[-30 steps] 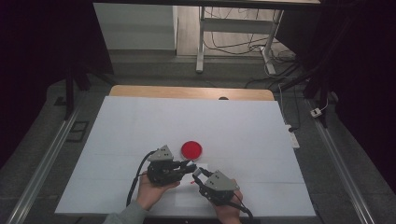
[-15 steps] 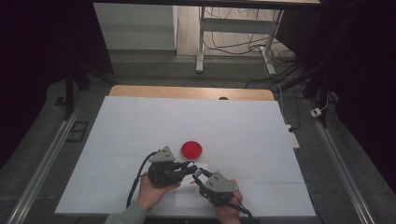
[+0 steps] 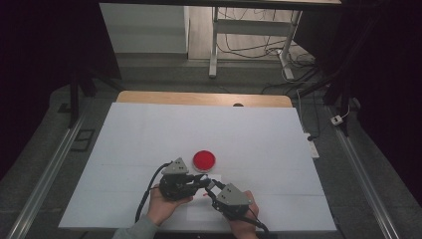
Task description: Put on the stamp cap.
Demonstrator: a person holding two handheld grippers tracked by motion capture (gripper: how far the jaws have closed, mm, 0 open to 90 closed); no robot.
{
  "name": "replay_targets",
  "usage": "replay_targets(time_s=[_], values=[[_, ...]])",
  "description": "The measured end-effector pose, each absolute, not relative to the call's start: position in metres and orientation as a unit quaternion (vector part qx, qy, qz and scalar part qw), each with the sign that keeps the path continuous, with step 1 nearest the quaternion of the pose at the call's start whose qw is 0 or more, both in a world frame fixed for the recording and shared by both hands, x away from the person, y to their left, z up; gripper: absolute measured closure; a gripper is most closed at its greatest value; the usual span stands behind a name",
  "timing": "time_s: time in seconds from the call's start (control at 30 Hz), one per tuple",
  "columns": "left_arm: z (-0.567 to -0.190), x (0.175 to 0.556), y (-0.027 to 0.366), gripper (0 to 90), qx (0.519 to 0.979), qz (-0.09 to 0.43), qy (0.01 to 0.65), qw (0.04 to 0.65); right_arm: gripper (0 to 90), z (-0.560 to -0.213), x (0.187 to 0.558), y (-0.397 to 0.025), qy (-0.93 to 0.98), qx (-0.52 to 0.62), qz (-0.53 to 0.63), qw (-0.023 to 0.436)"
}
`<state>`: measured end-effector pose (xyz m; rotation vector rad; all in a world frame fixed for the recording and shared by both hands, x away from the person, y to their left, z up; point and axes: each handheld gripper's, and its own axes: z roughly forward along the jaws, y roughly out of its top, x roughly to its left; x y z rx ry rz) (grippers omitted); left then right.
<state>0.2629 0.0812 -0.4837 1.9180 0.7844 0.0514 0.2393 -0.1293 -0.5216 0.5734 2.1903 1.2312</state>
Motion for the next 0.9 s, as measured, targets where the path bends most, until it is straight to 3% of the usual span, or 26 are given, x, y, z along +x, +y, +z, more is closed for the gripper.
replay_targets(time_s=[0.9], values=[[-0.4828, 0.263, 0.0818, 75.6, 0.793, 0.028, 0.328, 0.512, 61.9, -0.5229, 0.245, -0.1324, 0.828, 0.208, 0.451, 0.258]])
